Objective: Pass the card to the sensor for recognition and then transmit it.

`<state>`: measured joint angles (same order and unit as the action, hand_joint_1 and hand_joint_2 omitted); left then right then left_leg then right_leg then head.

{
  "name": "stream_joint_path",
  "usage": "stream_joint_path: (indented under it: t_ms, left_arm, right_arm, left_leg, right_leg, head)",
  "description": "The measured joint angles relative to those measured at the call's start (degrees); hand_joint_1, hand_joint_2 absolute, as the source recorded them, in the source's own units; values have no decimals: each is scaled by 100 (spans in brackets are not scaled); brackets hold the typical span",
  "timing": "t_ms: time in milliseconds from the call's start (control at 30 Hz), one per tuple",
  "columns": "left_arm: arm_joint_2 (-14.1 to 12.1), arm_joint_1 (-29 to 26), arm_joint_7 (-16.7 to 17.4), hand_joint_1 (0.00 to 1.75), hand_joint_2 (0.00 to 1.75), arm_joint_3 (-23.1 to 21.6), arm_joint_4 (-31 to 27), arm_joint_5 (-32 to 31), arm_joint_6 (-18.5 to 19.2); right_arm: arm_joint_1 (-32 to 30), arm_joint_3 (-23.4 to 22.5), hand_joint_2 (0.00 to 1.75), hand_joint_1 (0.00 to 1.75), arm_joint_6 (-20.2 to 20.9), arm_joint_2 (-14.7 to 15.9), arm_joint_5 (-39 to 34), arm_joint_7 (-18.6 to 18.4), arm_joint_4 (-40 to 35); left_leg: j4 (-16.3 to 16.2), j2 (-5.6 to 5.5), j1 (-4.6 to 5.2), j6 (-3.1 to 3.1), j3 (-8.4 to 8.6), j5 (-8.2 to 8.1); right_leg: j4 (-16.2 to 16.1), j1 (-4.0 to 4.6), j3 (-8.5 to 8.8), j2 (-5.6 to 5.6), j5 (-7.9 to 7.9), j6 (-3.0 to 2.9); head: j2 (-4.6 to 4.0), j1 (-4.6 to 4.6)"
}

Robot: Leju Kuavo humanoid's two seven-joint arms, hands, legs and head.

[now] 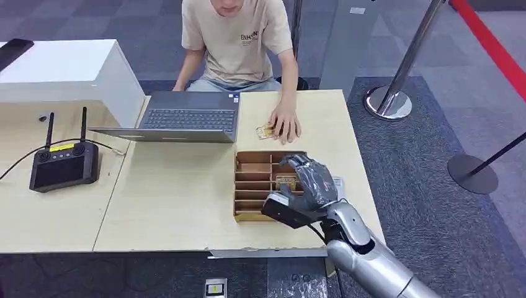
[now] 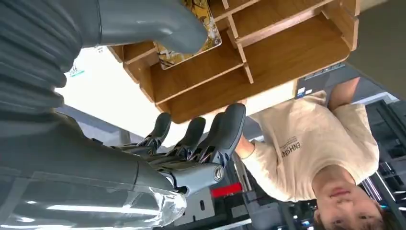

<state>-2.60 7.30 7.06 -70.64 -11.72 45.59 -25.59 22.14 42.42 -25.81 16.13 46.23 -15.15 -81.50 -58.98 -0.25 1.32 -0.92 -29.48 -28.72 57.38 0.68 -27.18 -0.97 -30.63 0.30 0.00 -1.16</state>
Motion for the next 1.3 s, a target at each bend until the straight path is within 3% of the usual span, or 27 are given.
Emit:
stream_joint_path:
  t_ms: [1000,1100,1167,1300]
  left_arm:
    - [0,55,2,0,175,0,0,-24,135]
    - [0,55,7,0,175,0,0,-24,140]
    - [0,56,7,0,175,0,0,-24,140]
    - [0,55,7,0,175,0,0,-22,142]
  right_arm:
    - [660,160,175,75,339,-68,-39,20,603]
    - [660,173,175,72,345,-66,-42,2,671]
    - [659,192,175,51,369,-61,-70,-13,715]
    - [662,212,175,54,435,-61,-190,-18,802]
  left_leg:
    - [-1,0,0,0,-1,0]
    - [0,0,0,0,-2,0]
    - [0,0,0,0,-3,0]
    - [0,0,0,0,-4,0]
  right_leg:
    - [0,0,-1,0,0,0]
    - [0,0,-2,0,0,0]
    - [0,0,-3,0,0,0]
    - [0,0,-5,0,0,0]
  head:
    - [0,0]
    - [0,2]
    - [0,2]
    - [0,2]
